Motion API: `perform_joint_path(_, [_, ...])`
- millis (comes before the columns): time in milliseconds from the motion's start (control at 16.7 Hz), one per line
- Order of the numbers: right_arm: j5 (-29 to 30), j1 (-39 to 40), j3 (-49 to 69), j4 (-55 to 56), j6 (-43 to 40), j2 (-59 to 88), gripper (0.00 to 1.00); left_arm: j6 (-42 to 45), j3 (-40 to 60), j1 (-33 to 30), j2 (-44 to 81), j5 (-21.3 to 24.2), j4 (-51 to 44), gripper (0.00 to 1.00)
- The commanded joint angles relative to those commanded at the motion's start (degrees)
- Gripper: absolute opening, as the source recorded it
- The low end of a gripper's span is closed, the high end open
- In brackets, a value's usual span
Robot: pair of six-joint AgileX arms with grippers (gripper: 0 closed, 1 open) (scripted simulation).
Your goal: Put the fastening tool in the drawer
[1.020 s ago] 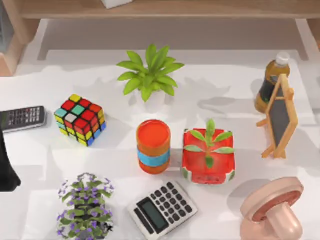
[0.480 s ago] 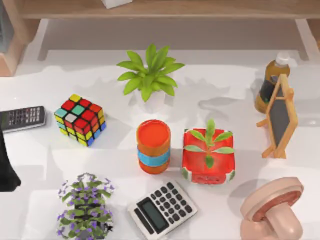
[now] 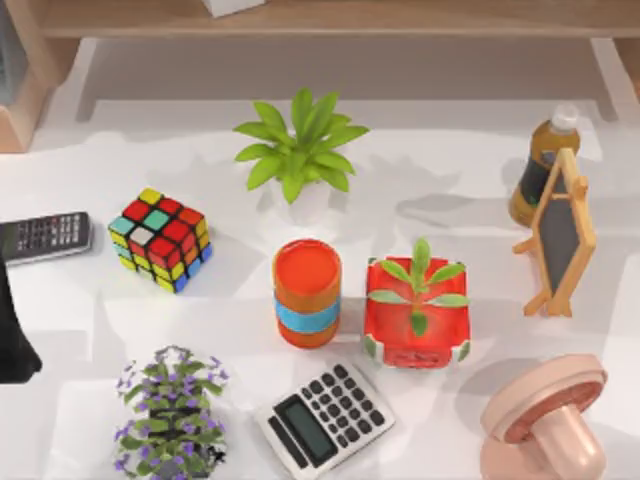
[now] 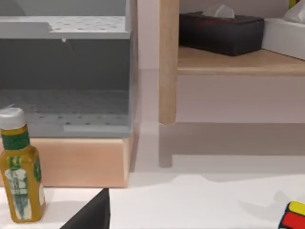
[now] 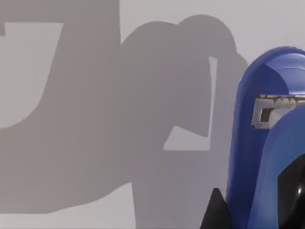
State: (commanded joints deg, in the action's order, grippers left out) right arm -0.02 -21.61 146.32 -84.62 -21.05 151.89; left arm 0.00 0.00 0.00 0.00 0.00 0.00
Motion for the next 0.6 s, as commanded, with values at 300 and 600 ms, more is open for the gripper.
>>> perform_joint_path(300, [0.7, 0.1, 0.6, -0.9, 0.0, 0.6, 0.0, 0.0, 0.0, 0.0, 0.0, 0.0, 0.0, 1.0])
perform_joint_path(600, [0.6, 0.2, 1.2, -1.0, 0.6, -1.0, 0.0, 0.0, 0.0, 0.0, 0.0, 0.0, 0.0, 1.0])
